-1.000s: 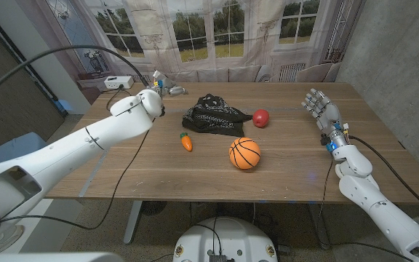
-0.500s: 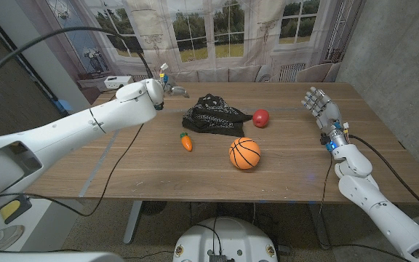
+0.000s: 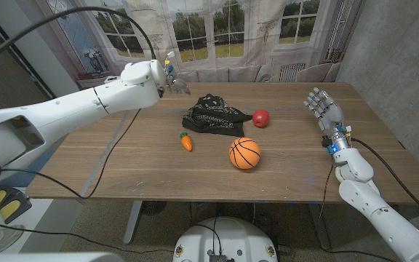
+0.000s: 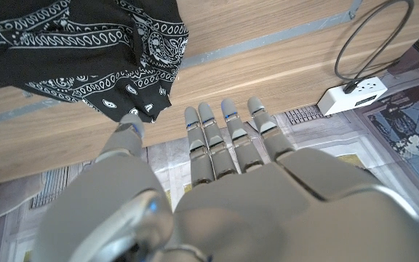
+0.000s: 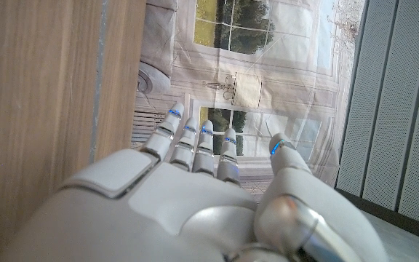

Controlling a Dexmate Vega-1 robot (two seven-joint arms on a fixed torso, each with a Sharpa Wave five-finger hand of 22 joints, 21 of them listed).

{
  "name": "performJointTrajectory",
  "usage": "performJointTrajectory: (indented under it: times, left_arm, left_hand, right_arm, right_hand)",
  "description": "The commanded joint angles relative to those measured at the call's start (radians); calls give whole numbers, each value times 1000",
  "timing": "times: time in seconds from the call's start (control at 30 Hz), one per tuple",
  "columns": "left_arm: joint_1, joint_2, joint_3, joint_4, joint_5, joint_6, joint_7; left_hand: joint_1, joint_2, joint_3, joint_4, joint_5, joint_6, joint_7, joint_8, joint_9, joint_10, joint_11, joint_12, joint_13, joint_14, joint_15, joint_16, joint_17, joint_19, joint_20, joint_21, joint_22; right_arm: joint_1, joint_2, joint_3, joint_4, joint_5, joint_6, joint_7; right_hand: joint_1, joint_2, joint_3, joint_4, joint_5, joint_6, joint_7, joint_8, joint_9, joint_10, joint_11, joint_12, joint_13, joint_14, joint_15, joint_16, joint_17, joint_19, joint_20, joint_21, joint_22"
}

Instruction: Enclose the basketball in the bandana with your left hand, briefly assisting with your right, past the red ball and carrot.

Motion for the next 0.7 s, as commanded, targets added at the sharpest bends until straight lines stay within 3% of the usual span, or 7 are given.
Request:
performJointTrajectory:
  times: [0.03, 0.17, 0.2, 0.27, 0.33, 0.47, 0.7]
  left_arm:
    - [-126, -61, 148, 86, 177, -14, -220]
    - [-114, -74, 131, 107, 200, -35, -235]
    - [-107, -77, 124, 113, 208, -40, -230]
    - [-93, -85, 110, 122, 217, -53, -224]
    - [-84, -95, 101, 139, 222, -77, -228]
    - [-64, -122, 83, 177, 234, -109, -234]
    - [-73, -177, 81, 255, 255, -185, -297]
  left_hand:
    - [27, -8, -9, -8, 8, 11, -9, -3, 2, 25, -7, 18, 9, 20, -33, 10, 7, 16, -3, 9, 3]
    - [46, -13, -11, -15, 11, 12, -19, -8, 2, 13, -10, 20, 14, 8, -34, 7, 12, 12, -8, 7, 3]
    - [55, -15, -13, -16, 12, 14, -35, -9, 2, 5, -10, 21, 18, 2, -35, 6, 16, 9, -7, 6, 3]
    - [66, -15, -14, -18, 13, 11, -45, -13, 2, 2, -10, 23, 21, -5, -37, 4, 19, 7, -7, 5, 3]
    - [87, -16, -18, -18, 14, -11, -82, -26, 2, -14, -12, 25, 28, -15, -34, 4, 27, 2, -8, 4, 3]
    - [107, -16, -25, -16, 16, -19, -131, -35, 3, -40, -13, 26, 38, -33, -29, 1, 38, -8, -6, -1, 3]
    - [142, -15, -35, -15, 18, -35, -169, -51, 3, -89, -7, 25, 53, -71, -20, -7, 56, -27, -1, -8, 4]
  right_arm:
    - [-23, 38, 20, 23, 27, 51, 7]
    - [-21, 35, 19, 25, 25, 48, 10]
    - [-20, 36, 19, 26, 27, 47, 13]
    - [-20, 38, 18, 26, 24, 48, 10]
    - [-20, 39, 17, 27, 25, 48, 10]
    - [-19, 43, 18, 31, 26, 49, 9]
    - [-14, 51, 17, 43, 28, 55, 12]
  right_hand:
    - [-13, -2, -1, 14, 4, 10, 4, 7, 1, 15, 2, 5, 3, 9, -1, 5, 4, 11, 4, 11, 2]
    - [-21, -3, -5, 19, 4, 13, 6, 7, 1, 23, 2, 8, 3, 17, -3, 8, 6, 14, 5, 12, 2]
    - [-23, -4, -6, 20, 4, 14, 6, 7, 1, 24, 5, 8, 3, 18, -3, 9, 6, 16, 5, 13, 2]
    - [-25, -5, -7, 21, 4, 15, 7, 7, 1, 26, 5, 8, 3, 19, -4, 9, 6, 17, 5, 13, 2]
    - [-26, -6, -8, 22, 4, 16, 7, 8, 1, 27, 4, 9, 3, 19, -4, 9, 6, 18, 5, 14, 2]
    - [-30, -7, -10, 23, 4, 18, 7, 7, 1, 29, 6, 9, 3, 21, -3, 10, 6, 20, 4, 14, 2]
    - [-32, -8, -12, 24, 5, 19, 8, 7, 1, 31, 4, 9, 3, 23, -6, 10, 6, 22, 3, 15, 2]
